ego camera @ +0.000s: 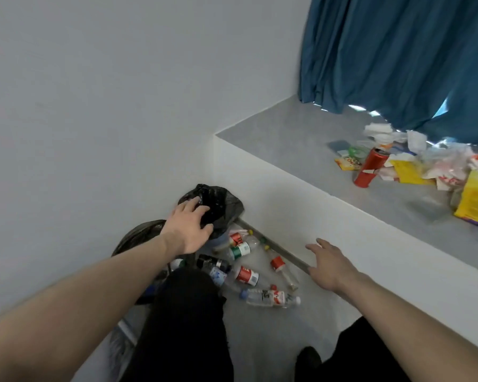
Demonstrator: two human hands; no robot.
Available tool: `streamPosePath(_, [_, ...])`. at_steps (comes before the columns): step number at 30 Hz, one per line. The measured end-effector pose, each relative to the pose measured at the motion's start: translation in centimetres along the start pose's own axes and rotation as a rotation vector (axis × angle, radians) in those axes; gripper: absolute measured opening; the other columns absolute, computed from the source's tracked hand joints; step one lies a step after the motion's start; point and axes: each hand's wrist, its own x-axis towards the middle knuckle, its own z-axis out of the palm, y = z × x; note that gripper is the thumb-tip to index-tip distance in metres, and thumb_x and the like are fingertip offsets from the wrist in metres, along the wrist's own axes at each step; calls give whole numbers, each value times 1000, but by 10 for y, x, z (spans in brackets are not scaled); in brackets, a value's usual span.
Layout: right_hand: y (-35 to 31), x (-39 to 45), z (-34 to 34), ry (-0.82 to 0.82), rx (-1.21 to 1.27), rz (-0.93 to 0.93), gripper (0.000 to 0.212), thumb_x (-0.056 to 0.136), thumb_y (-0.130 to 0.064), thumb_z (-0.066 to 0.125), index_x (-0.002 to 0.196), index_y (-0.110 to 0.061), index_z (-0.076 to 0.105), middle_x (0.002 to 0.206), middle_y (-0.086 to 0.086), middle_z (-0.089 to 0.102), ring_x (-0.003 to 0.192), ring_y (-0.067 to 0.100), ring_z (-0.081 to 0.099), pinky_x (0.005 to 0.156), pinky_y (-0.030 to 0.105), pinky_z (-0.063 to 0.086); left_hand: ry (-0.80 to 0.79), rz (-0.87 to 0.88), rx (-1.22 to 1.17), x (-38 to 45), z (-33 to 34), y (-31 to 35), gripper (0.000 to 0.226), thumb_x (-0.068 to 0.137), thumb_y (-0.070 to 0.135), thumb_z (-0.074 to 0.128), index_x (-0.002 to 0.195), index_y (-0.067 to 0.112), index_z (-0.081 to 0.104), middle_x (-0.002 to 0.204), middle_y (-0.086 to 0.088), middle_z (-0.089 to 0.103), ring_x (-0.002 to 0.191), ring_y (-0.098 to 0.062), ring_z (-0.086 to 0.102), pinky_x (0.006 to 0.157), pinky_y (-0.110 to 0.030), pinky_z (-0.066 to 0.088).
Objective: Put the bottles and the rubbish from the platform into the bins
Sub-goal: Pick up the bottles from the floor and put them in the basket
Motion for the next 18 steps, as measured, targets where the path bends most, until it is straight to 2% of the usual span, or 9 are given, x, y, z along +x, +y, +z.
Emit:
streamPosePath(4, [50, -13, 16, -48, 33, 94, 71, 94, -33, 55, 158, -27, 25, 168, 4, 11, 151, 30, 21, 122, 39, 26, -106, 124, 54, 9, 18, 71, 61, 94, 54, 42, 151, 31, 42, 169, -1, 13, 155, -26, 12, 126, -46, 10])
streamPosePath(8, [81, -18, 43, -153, 99, 158, 74, 90, -33, 54, 158, -25, 26, 165, 5, 18, 145, 30, 34, 118, 36, 32, -224, 152, 80, 2, 69, 105, 60, 93, 53, 46, 150, 32, 41, 166, 1, 21, 152, -26, 20, 125, -46, 13])
streamPosePath(10, [88, -15, 53, -211, 123, 135, 76, 89, -33, 55, 158, -24, 25, 163, 4, 19, 144, 27, 34, 119, 34, 31, -342, 127, 155, -5, 101, 107, 65, 90, 54, 51, 149, 29, 40, 164, -3, 25, 149, -29, 24, 123, -47, 19])
streamPosePath(13, [99, -4, 62, -259, 152, 134, 78, 88, -32, 58, 158, -24, 25, 163, 4, 21, 144, 26, 35, 118, 33, 32, -559, 132, 268, -2, 133, 109, 77, 88, 43, 59, 154, 19, 29, 161, -10, 25, 146, -34, 28, 121, -47, 26])
streamPosePath(16, [107, 16, 68, -273, 185, 167, 78, 87, -32, 58, 158, -24, 26, 162, 4, 24, 142, 26, 39, 115, 34, 36, -562, 103, 203, 15, 146, 116, 72, 89, 44, 58, 151, 15, 34, 155, -11, 33, 141, -35, 35, 117, -48, 33])
streamPosePath(18, [105, 35, 76, -278, 205, 166, 75, 90, -29, 56, 158, -23, 26, 164, 5, 21, 145, 26, 35, 117, 35, 34, -541, 91, 178, 31, 157, 119, 68, 91, 48, 56, 148, 16, 38, 153, -9, 37, 139, -34, 39, 114, -49, 37])
